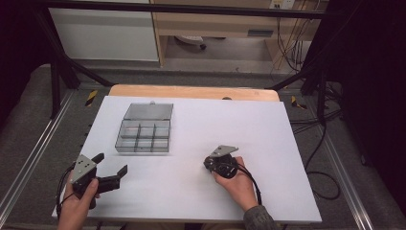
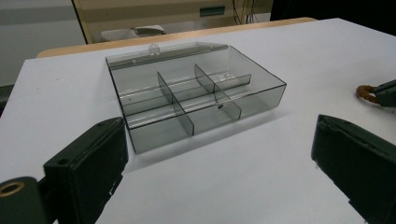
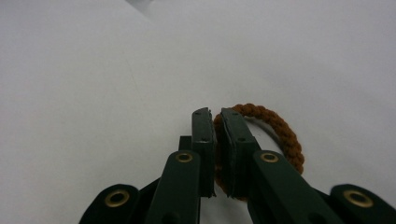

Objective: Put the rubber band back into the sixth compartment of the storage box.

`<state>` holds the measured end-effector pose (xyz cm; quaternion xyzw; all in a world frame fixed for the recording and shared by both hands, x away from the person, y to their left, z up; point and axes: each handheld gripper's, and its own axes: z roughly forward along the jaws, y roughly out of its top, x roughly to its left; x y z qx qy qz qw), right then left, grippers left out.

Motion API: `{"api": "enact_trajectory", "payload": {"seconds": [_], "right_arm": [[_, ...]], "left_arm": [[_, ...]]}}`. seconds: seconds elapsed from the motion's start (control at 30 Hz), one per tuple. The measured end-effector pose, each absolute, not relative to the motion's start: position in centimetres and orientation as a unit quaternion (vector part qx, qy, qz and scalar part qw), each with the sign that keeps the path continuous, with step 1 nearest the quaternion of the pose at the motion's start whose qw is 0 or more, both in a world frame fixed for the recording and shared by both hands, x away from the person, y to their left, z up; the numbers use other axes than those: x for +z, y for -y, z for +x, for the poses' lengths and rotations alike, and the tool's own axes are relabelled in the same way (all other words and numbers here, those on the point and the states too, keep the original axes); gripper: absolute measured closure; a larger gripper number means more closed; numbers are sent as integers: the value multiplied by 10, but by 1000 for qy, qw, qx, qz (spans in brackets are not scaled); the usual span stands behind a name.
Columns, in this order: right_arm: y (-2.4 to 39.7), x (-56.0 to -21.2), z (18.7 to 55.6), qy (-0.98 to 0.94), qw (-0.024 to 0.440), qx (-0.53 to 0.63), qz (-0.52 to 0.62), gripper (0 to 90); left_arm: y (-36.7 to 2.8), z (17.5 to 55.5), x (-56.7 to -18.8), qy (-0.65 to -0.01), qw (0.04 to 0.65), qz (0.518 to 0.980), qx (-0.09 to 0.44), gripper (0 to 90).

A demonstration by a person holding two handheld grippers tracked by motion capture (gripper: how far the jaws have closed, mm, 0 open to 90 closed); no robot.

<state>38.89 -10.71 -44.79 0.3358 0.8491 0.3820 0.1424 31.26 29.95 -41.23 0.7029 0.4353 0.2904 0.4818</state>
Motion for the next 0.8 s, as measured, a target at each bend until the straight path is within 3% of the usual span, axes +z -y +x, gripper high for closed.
{"api": "enact_trajectory", "payload": {"seconds": [0.8], "right_arm": [[106,-435,382,-830,153,431,318,849]], "left_arm": [[-299,313,-412,-434,480,706,288,41]]}}
